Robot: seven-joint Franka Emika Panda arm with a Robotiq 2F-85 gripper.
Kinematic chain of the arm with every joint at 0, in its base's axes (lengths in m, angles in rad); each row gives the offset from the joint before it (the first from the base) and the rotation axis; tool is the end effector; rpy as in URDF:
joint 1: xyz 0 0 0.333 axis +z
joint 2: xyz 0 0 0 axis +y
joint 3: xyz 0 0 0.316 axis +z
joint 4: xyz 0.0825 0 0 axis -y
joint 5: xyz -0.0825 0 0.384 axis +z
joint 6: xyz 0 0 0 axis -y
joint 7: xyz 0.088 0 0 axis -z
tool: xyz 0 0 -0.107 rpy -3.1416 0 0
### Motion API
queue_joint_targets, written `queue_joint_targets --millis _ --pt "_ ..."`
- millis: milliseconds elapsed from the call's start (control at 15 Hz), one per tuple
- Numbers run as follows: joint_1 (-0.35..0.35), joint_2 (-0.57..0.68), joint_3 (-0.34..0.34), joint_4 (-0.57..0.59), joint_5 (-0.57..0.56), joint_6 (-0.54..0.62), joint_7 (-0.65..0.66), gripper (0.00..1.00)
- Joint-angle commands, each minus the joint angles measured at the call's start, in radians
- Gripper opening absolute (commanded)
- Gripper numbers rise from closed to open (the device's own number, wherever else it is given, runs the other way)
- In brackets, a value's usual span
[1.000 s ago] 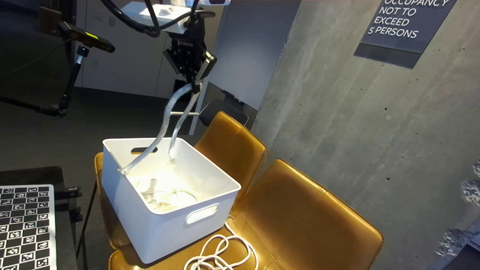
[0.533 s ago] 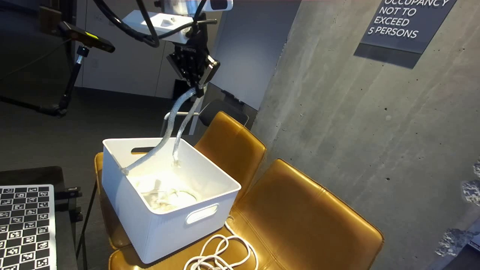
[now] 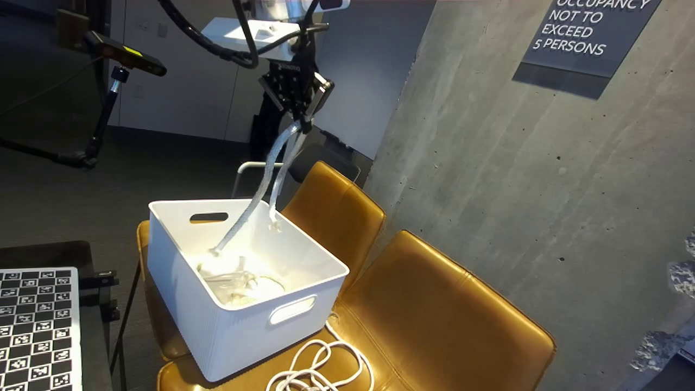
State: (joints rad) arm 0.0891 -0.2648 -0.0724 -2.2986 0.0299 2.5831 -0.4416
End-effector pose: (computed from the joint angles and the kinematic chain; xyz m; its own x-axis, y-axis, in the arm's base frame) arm 0.5084 0.0058 0.5162 0.7692 0.4099 0.4902 0.3701 -0.9112 0.1812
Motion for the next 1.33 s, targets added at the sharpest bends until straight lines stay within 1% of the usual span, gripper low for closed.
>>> queue_joint_targets --millis 0,267,333,400,733,933,1000,1267 --pt "0.001 0.062 -0.003 0.034 0.005 0.038 -0.019 0.03" --pt "-0.008 0.101 0.002 0.027 0.003 0.059 -0.019 0.03" --pt "-0.01 0.105 0.003 0.025 0.005 0.058 -0.019 0.36" --pt "-0.012 0.11 0.005 0.024 0.004 0.059 -0.018 0.37" --pt "-0.016 0.104 0.011 -0.002 -0.005 0.055 -0.009 0.71" --pt "-0.029 0.115 0.003 -0.01 -0.018 0.062 -0.008 0.94" --pt "-0.036 0.121 -0.004 -0.013 -0.018 0.064 -0.015 0.99" --pt "-0.1 0.179 -0.057 -0.011 -0.012 0.078 -0.07 1.0"
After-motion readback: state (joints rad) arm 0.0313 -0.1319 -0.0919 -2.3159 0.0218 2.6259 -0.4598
